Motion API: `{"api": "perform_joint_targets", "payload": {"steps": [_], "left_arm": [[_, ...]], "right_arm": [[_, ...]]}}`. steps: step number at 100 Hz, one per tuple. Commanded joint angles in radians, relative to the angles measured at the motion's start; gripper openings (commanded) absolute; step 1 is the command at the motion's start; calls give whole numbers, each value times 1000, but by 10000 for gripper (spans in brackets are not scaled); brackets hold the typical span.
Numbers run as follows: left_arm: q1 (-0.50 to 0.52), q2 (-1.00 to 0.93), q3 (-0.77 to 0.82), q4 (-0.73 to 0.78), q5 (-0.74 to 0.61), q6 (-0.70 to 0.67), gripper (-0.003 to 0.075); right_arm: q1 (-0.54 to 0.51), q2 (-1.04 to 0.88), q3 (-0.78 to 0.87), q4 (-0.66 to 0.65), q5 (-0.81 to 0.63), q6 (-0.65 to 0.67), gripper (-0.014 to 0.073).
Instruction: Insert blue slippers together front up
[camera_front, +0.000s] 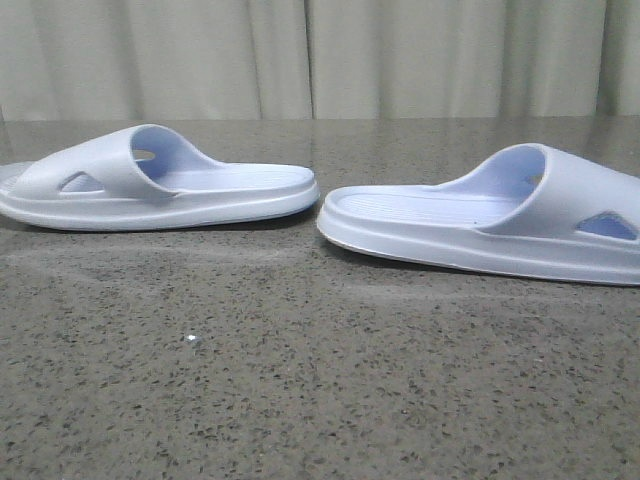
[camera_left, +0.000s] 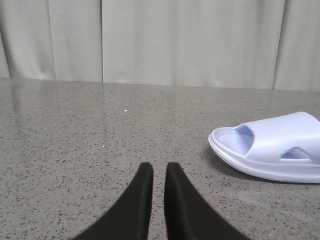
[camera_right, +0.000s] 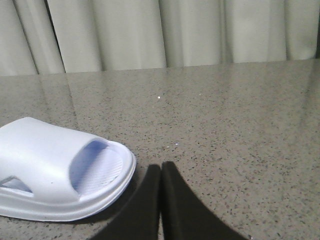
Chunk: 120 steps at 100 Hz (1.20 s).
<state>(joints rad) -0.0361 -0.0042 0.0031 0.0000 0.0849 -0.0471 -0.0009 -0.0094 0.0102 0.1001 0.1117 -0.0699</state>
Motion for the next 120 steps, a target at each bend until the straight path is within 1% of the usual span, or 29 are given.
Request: {"api": "perform_joint_targets", "payload": {"steps": [1, 69, 79, 88, 95, 102, 113, 120], "left_arm": [[-9, -29, 9, 0, -85, -1, 15], [-9, -29, 9, 0, -85, -1, 15], [-9, -29, 9, 0, -85, -1, 15], [-9, -29, 9, -56, -85, -1, 15], [-9, -29, 9, -108, -85, -1, 15], [-9, -29, 9, -187, -85, -1, 15], [-9, -29, 9, -362, -96, -1, 15], [-9, -29, 9, -483, -103, -1, 15]], "right_arm": [[-6, -13, 21, -12, -84, -4, -79], [-6, -13, 21, -12, -84, -4, -79], [-6, -13, 21, -9, -112, -4, -79], [-6, -13, 21, 5, -112, -4, -79], [-6, -13, 21, 71, -112, -4, -79], [-6, -13, 21, 187, -112, -4, -79], [-6, -13, 21, 331, -106, -4, -79], [-6, -13, 21, 459, -99, -4, -79]]}}
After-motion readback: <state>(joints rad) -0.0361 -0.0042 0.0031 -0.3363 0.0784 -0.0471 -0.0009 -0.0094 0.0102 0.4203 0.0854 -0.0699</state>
